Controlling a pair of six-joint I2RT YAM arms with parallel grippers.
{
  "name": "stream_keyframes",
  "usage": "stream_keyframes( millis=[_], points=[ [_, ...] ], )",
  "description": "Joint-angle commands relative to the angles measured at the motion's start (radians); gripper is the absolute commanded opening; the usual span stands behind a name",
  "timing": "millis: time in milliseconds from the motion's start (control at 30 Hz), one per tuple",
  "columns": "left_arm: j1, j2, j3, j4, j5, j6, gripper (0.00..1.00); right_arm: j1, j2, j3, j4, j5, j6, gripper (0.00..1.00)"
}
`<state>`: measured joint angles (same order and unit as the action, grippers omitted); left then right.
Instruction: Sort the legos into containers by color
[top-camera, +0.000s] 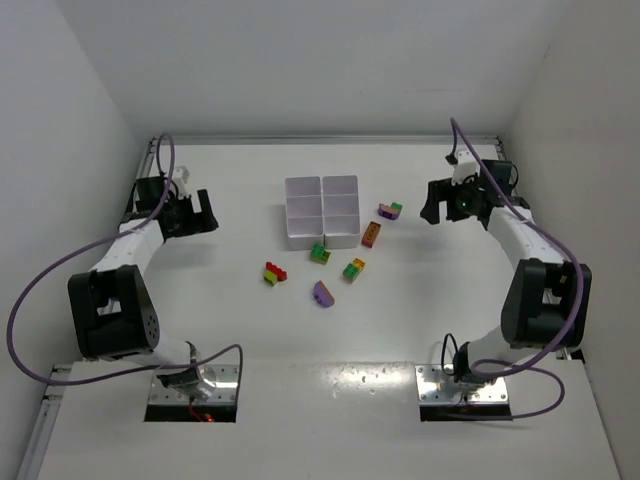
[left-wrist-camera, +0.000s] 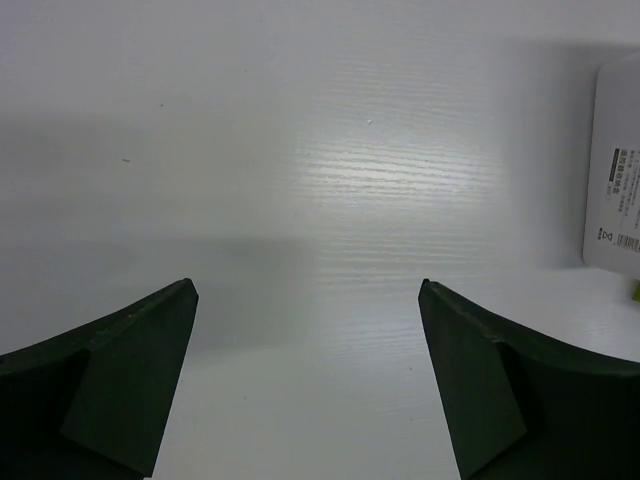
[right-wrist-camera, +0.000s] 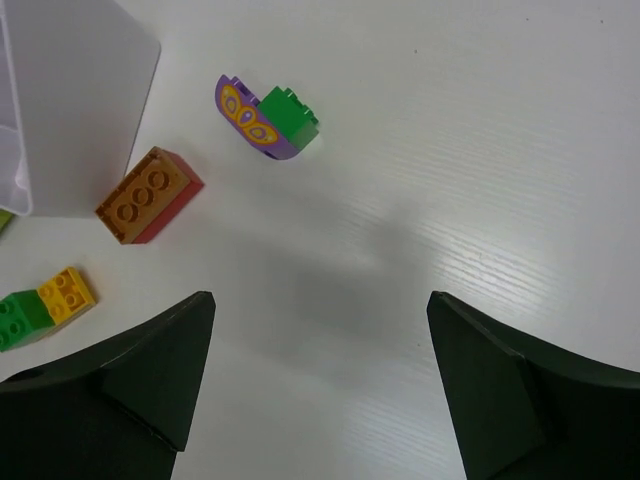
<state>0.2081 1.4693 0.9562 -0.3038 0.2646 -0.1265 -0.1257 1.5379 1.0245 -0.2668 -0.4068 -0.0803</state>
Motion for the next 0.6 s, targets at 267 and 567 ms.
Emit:
stream_keyframes(
  millis=[267,567],
  points=[
    [-0.001,-0.072,-0.002,0.008,0.194,0.108,1.00,0.112,0.235,0.343,-0.149,-0.129,-0.386,0.77],
    [-0.001,-0.004,0.062,-0.012,0.245,0.149,1.00,0.199,0.456,0.528,-0.245,-0.079,-0.585,0.68]
  ],
)
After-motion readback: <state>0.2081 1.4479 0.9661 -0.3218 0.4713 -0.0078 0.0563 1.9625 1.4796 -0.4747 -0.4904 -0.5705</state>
